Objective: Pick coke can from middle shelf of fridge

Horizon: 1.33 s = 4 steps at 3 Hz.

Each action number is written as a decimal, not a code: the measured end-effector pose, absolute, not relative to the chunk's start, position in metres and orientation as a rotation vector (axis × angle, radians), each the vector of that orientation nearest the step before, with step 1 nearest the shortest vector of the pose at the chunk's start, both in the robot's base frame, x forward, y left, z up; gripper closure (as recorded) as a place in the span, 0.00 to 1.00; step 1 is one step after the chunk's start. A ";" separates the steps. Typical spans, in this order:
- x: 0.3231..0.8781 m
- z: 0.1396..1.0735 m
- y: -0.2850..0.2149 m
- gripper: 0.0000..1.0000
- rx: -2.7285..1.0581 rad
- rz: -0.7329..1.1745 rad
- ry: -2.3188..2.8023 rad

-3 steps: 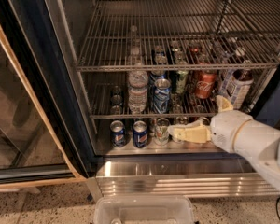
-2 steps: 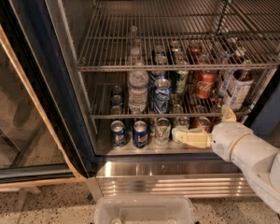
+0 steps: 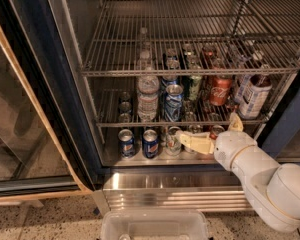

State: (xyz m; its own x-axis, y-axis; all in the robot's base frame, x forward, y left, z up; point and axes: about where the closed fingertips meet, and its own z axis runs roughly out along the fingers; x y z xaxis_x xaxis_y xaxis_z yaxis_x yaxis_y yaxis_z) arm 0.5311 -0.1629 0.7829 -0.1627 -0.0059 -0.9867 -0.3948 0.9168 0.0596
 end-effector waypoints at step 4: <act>0.580 0.785 -0.180 0.00 -0.189 0.261 1.521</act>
Offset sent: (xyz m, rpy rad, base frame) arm 0.0387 -0.0085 -0.0057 0.0769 -0.1660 -0.1018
